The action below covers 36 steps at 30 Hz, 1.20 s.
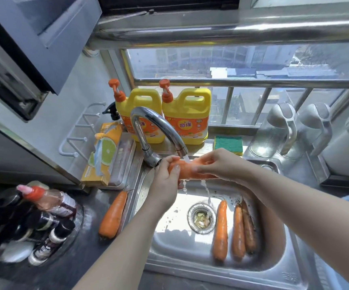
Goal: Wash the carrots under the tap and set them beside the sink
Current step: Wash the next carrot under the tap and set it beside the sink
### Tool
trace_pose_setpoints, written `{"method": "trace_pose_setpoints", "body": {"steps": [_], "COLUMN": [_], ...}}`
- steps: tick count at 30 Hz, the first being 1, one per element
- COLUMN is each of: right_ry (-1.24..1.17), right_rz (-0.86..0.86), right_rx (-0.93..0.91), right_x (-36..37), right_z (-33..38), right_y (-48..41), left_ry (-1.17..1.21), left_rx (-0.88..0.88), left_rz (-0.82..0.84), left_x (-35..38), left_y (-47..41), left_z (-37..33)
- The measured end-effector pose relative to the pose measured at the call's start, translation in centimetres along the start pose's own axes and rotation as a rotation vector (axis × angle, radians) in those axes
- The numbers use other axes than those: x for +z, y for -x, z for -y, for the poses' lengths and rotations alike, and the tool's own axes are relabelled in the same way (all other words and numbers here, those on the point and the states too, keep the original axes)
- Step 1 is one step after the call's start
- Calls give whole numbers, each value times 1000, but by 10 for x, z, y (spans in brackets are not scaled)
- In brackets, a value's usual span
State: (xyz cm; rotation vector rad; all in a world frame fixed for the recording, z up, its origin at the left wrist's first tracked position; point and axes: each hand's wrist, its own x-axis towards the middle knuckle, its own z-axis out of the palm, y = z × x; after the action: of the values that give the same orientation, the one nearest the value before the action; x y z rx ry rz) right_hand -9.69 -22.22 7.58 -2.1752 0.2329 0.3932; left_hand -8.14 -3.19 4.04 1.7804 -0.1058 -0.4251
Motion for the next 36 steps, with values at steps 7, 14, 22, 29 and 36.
{"method": "trace_pose_setpoints", "body": {"steps": [7,14,22,29,36], "right_ry": [105,142,254,392,228], "right_rz": [-86,-130,-228,-104,-274], "right_rx": [-4,2,-73,-302,-197], "right_x": [10,15,19,11,0], "right_z": [-3,-1,1,-10,-9], "right_y": [-5,-1,2,10,4], "left_ry": [-5,27,2,12,-19], "left_rx": [-8,-5,11,-94,-168], "left_rz": [5,4,-4,-95,-10], "left_x": [2,3,3,-15,-23], "left_y": [-2,3,0,-8,-2], "left_z": [-4,0,-2,-3,-2]}}
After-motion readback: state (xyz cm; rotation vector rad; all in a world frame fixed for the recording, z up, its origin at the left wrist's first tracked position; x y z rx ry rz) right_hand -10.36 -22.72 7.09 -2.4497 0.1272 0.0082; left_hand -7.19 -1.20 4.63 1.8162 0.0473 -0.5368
